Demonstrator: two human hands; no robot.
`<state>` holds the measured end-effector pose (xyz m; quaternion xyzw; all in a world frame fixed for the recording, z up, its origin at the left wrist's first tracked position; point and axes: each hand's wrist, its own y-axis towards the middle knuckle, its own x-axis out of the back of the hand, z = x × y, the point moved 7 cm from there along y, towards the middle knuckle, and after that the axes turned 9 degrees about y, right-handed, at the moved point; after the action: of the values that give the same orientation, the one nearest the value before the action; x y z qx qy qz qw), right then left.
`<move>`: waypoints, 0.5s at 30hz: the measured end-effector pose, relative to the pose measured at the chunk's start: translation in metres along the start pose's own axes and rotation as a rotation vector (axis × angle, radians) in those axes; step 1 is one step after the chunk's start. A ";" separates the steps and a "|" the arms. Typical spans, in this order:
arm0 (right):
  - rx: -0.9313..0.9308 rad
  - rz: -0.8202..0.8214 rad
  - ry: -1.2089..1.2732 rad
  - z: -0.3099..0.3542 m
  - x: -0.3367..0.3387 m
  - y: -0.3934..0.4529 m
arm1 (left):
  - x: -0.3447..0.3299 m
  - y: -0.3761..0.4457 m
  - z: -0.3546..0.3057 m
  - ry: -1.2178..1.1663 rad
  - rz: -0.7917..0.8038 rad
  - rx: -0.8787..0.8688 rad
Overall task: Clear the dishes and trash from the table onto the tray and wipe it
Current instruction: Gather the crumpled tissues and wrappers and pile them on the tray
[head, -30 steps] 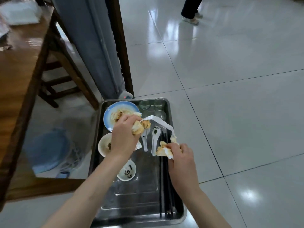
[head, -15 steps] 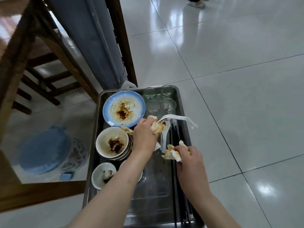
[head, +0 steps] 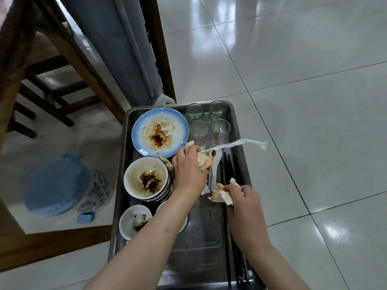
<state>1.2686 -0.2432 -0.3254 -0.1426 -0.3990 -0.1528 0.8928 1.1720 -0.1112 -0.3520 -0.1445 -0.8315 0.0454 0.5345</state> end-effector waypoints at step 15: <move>-0.065 0.016 -0.026 -0.007 0.003 -0.011 | 0.033 -0.017 -0.014 -0.080 0.073 -0.139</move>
<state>1.2705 -0.2564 -0.3262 -0.1767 -0.4042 -0.1566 0.8837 1.1685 -0.1188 -0.3139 -0.2095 -0.8475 0.0128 0.4875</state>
